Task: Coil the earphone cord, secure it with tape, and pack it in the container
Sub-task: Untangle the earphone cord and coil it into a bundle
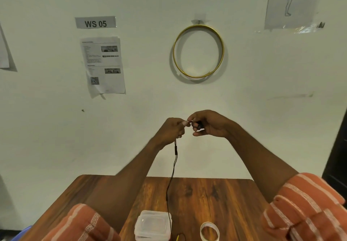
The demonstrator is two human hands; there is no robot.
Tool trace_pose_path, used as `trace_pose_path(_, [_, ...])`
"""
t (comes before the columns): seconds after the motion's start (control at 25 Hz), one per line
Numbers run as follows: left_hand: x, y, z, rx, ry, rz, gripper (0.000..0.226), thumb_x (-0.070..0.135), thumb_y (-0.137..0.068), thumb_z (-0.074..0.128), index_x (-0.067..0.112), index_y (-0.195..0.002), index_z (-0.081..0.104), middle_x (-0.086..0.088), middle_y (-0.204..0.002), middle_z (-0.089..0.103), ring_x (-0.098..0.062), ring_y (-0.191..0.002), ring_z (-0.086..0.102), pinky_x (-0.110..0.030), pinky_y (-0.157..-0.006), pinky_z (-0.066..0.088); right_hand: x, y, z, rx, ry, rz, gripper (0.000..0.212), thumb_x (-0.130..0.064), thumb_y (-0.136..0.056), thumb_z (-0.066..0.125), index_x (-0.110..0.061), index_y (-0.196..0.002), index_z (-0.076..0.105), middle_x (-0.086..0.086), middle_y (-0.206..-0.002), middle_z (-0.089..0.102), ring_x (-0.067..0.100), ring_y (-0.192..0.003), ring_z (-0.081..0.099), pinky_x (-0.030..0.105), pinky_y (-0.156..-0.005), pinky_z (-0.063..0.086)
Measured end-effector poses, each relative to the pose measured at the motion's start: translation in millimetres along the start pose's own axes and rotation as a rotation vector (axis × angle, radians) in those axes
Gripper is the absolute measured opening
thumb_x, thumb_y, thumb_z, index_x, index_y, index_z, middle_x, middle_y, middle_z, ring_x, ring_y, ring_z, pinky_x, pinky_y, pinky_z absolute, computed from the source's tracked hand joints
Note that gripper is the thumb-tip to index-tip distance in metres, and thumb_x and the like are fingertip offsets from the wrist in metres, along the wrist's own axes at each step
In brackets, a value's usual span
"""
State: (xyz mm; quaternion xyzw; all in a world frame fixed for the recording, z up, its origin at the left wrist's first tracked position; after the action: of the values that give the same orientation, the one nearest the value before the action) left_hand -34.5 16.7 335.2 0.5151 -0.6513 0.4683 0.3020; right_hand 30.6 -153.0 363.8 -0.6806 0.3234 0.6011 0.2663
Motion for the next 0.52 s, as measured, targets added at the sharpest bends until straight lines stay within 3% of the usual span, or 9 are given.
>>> trace_pose_path(0.12, [2, 6, 6, -0.027, -0.051, -0.015, 0.029, 0.020, -0.100, 0.045, 0.001, -0.103, 0.067, -0.003, -0.060, 0.057, -0.014, -0.058, 0.053, -0.037, -0.073, 0.048, 0, 2, 0, 0.085, 0.041, -0.029, 0.015, -0.004, -0.088, 0.047, -0.011, -0.097, 0.057, 0.005, -0.062, 0.051, 0.020, -0.059, 0.051, 0.032, -0.059, 0.049])
trace_pose_path(0.2, [4, 11, 3, -0.051, -0.198, 0.061, 0.028, 0.016, -0.097, 0.042, 0.011, -0.114, 0.063, -0.004, -0.080, 0.070, -0.017, -0.077, 0.063, -0.040, -0.085, 0.051, -7, 3, 2, 0.111, 0.138, -0.079, 0.017, -0.001, -0.086, 0.042, -0.013, -0.097, 0.047, 0.002, -0.058, 0.043, 0.021, -0.055, 0.042, 0.031, -0.055, 0.042])
trace_pose_path(0.28, [5, 16, -3, 0.125, -0.579, 0.369, 0.053, 0.004, -0.083, 0.047, 0.021, -0.133, 0.051, 0.001, -0.111, 0.065, -0.018, -0.100, 0.058, -0.039, -0.092, 0.048, -20, 4, 3, 0.090, 0.153, -0.125, 0.020, 0.001, -0.084, 0.038, -0.014, -0.094, 0.046, 0.002, -0.059, 0.039, 0.020, -0.053, 0.037, 0.032, -0.057, 0.043])
trace_pose_path(0.36, [11, 18, -7, 0.328, -0.963, 0.808, 0.064, -0.001, -0.079, 0.054, 0.022, -0.138, 0.048, -0.007, -0.126, 0.056, -0.025, -0.111, 0.052, -0.037, -0.092, 0.043, -32, 7, 8, 0.038, 0.159, -0.177, 0.020, 0.002, -0.082, 0.037, -0.012, -0.088, 0.049, 0.004, -0.061, 0.041, 0.018, -0.051, 0.038, 0.033, -0.059, 0.049])
trace_pose_path(0.44, [20, 17, -9, 0.387, -1.139, 1.169, 0.046, 0.002, -0.087, 0.059, 0.022, -0.128, 0.060, -0.010, -0.127, 0.054, -0.030, -0.112, 0.053, -0.039, -0.088, 0.042, -40, 12, 13, -0.055, 0.159, -0.217, 0.018, 0.000, -0.078, 0.040, -0.007, -0.088, 0.053, 0.005, -0.062, 0.043, 0.017, -0.051, 0.038, 0.030, -0.057, 0.048])
trace_pose_path(0.52, [28, 12, -12, 0.372, -1.243, 1.395, 0.025, 0.008, -0.093, 0.060, 0.022, -0.112, 0.068, -0.007, -0.125, 0.055, -0.030, -0.111, 0.053, -0.040, -0.084, 0.043, -43, 15, 15, -0.131, 0.169, -0.219, 0.026, -0.006, -0.077, 0.042, -0.002, -0.096, 0.059, 0.009, -0.064, 0.043, 0.018, -0.054, 0.038, 0.029, -0.055, 0.047])
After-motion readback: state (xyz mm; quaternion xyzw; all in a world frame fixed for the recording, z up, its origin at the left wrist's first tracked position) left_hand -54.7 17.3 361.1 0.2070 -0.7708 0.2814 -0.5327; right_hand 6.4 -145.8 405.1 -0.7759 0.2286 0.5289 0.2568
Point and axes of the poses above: each hand's wrist, its own y-axis away from the middle knuckle, its own z-axis out of the palm, x = y × z, the point moved 1 cm from there along -y, towards the middle knuckle
